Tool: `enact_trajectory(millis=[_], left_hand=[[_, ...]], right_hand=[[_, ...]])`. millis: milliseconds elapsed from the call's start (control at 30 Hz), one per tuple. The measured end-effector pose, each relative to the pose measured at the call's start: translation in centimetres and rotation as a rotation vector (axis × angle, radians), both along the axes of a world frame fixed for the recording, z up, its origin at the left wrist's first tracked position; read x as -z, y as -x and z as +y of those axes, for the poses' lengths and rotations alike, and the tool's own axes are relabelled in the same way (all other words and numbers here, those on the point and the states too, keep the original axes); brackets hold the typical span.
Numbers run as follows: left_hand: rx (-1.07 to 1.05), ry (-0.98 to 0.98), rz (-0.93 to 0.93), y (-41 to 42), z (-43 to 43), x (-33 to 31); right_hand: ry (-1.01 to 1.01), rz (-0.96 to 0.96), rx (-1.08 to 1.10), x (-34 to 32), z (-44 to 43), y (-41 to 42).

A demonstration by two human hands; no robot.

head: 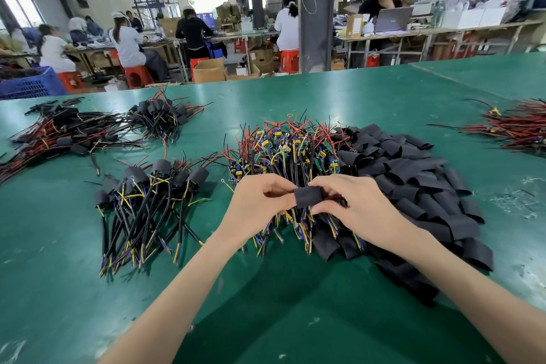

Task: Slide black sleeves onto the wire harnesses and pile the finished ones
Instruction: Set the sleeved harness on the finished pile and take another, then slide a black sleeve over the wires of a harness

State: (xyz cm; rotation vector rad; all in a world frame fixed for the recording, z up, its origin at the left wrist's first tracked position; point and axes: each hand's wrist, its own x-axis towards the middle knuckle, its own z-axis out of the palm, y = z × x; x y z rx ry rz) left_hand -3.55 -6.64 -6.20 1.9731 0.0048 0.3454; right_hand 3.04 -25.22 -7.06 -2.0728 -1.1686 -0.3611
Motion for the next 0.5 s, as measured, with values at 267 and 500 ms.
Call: enact_trajectory(millis=[267,500], left_hand=[[-0.044,-0.066,-0.017,-0.1,0.3,0.0],[-0.260,-0.044,-0.196,-0.2,2.9,-1.6]], right_hand=[[0.006,-0.002,0.012,0.4,-0.1,-0.2],[-0.203,-0.105,0.431,-1.3,-2.5,-2.6]])
